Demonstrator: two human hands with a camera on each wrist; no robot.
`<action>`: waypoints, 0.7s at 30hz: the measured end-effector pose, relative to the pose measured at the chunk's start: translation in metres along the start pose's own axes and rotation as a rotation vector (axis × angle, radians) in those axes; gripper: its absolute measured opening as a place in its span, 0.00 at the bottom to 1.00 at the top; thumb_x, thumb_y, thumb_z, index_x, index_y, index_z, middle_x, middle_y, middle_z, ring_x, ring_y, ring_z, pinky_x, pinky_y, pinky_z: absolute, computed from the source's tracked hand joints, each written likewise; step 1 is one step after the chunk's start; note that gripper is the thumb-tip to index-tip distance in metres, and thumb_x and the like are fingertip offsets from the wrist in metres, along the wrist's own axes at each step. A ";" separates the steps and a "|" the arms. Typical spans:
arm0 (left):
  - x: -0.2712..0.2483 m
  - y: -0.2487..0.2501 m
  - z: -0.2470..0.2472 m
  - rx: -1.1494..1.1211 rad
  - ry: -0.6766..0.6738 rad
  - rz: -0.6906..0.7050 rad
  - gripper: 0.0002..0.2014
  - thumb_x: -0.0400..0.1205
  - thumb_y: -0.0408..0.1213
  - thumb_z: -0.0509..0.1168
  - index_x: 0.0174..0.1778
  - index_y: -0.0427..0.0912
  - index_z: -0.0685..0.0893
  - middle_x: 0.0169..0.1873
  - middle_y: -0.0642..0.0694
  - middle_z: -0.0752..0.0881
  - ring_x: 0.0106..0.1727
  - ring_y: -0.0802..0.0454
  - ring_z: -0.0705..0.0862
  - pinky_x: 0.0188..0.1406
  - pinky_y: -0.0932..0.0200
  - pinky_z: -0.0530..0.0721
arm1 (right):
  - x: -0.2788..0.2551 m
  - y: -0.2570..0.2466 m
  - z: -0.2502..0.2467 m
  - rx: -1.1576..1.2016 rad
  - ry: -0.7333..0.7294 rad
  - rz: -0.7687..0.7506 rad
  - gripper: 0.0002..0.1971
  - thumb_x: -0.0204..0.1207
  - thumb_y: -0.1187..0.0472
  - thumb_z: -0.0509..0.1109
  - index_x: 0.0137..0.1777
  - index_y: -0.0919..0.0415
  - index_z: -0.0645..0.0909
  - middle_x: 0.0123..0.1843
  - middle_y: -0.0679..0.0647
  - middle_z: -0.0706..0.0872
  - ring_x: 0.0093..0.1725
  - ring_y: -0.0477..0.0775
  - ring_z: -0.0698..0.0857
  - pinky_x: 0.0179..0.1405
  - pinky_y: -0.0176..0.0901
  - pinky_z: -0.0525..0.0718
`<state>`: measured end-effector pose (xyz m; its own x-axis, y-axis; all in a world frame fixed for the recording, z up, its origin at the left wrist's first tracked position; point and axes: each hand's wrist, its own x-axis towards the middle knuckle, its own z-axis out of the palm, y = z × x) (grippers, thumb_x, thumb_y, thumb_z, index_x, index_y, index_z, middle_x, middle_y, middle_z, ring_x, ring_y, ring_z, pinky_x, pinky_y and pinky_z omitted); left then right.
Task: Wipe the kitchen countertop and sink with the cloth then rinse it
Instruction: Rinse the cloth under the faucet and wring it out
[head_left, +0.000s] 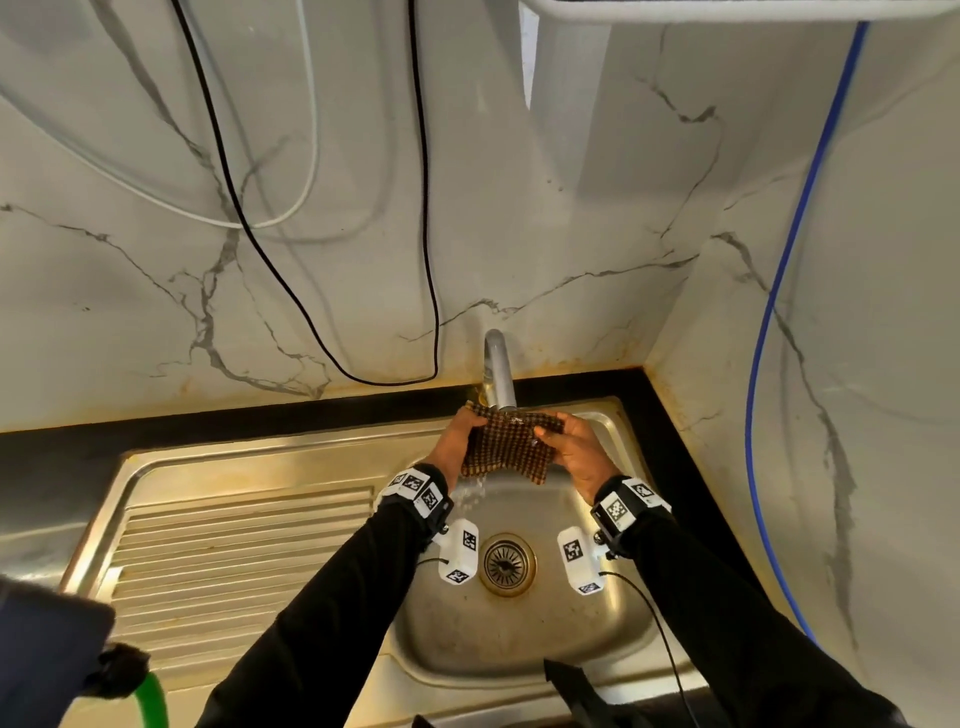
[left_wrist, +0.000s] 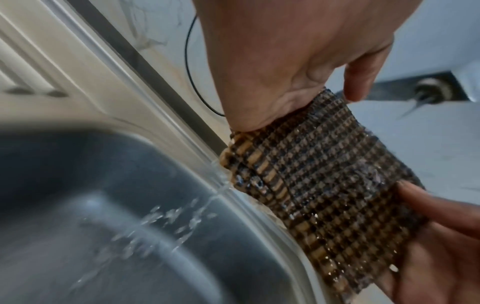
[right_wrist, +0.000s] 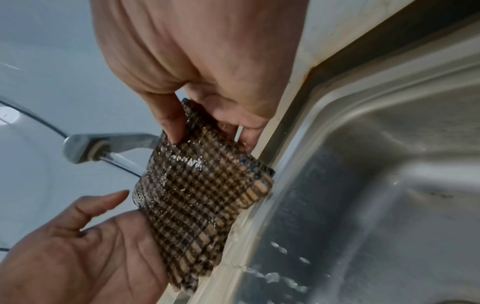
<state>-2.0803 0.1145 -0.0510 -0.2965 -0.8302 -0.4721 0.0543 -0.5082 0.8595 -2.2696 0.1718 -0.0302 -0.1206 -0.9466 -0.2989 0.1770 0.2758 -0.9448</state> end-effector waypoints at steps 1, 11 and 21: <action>0.003 0.000 0.008 0.017 -0.012 -0.013 0.20 0.85 0.52 0.61 0.64 0.41 0.83 0.59 0.35 0.89 0.63 0.35 0.86 0.68 0.38 0.84 | -0.001 0.002 -0.005 0.013 0.030 0.005 0.10 0.83 0.74 0.65 0.60 0.64 0.83 0.57 0.61 0.89 0.60 0.60 0.86 0.68 0.59 0.81; -0.004 -0.007 0.025 0.073 0.027 0.145 0.15 0.89 0.55 0.62 0.65 0.52 0.84 0.58 0.40 0.89 0.62 0.35 0.88 0.68 0.29 0.83 | -0.001 -0.001 0.003 -0.073 0.142 0.008 0.12 0.86 0.73 0.62 0.60 0.63 0.84 0.57 0.62 0.91 0.58 0.61 0.90 0.57 0.51 0.89; -0.008 -0.010 -0.033 -0.001 0.202 0.221 0.24 0.85 0.66 0.61 0.65 0.51 0.83 0.62 0.42 0.86 0.66 0.40 0.85 0.71 0.34 0.82 | 0.021 0.000 0.066 -0.254 0.065 0.026 0.11 0.86 0.70 0.63 0.62 0.63 0.85 0.53 0.61 0.90 0.55 0.62 0.90 0.51 0.50 0.89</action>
<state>-2.0472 0.1182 -0.0621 -0.0819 -0.9494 -0.3033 0.0978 -0.3105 0.9455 -2.2076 0.1408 -0.0277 -0.1829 -0.9282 -0.3241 -0.0692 0.3409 -0.9375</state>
